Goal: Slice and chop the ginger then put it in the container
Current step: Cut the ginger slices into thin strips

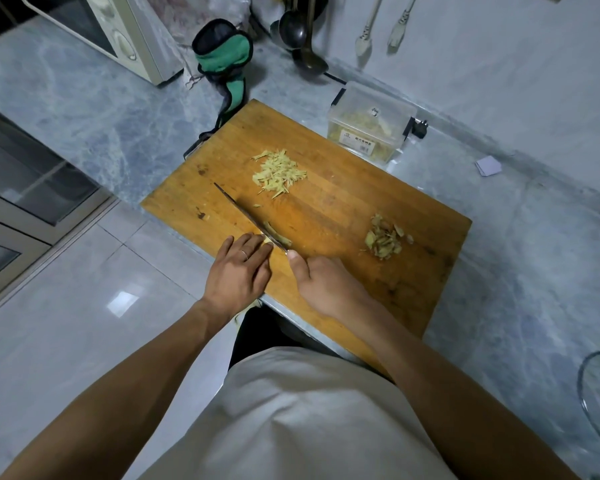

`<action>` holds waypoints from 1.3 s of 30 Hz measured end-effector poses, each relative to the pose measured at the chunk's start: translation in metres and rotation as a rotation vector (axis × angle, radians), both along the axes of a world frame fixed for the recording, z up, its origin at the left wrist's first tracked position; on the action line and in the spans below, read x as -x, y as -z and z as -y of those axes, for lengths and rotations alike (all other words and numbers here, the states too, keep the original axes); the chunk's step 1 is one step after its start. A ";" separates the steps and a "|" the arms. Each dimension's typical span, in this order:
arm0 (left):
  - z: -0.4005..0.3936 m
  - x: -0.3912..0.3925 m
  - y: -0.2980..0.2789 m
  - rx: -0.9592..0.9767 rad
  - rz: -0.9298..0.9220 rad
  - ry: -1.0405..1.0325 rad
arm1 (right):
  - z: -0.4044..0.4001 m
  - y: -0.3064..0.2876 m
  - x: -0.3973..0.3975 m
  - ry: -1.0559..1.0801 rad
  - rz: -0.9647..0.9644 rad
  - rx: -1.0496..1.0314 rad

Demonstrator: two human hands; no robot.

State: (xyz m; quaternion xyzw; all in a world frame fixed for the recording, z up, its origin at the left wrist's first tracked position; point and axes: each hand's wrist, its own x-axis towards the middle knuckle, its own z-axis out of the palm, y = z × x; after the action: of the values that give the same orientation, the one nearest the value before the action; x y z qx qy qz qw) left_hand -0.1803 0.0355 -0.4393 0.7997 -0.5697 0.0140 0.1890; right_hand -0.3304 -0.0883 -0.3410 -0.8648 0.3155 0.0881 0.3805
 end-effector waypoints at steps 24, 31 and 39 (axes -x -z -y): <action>0.000 0.007 0.000 -0.007 -0.051 -0.083 | 0.003 -0.004 0.008 -0.018 0.014 0.006; 0.003 0.014 0.002 -0.010 -0.113 -0.143 | 0.002 -0.003 0.002 -0.018 0.010 -0.005; 0.003 0.013 0.000 -0.065 -0.022 -0.080 | 0.002 0.000 -0.002 0.004 -0.025 -0.024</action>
State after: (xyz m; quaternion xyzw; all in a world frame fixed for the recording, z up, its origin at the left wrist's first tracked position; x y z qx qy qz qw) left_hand -0.1932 0.0323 -0.4390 0.8278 -0.5351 -0.0058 0.1684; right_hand -0.3281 -0.0904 -0.3414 -0.8584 0.3211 0.1018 0.3870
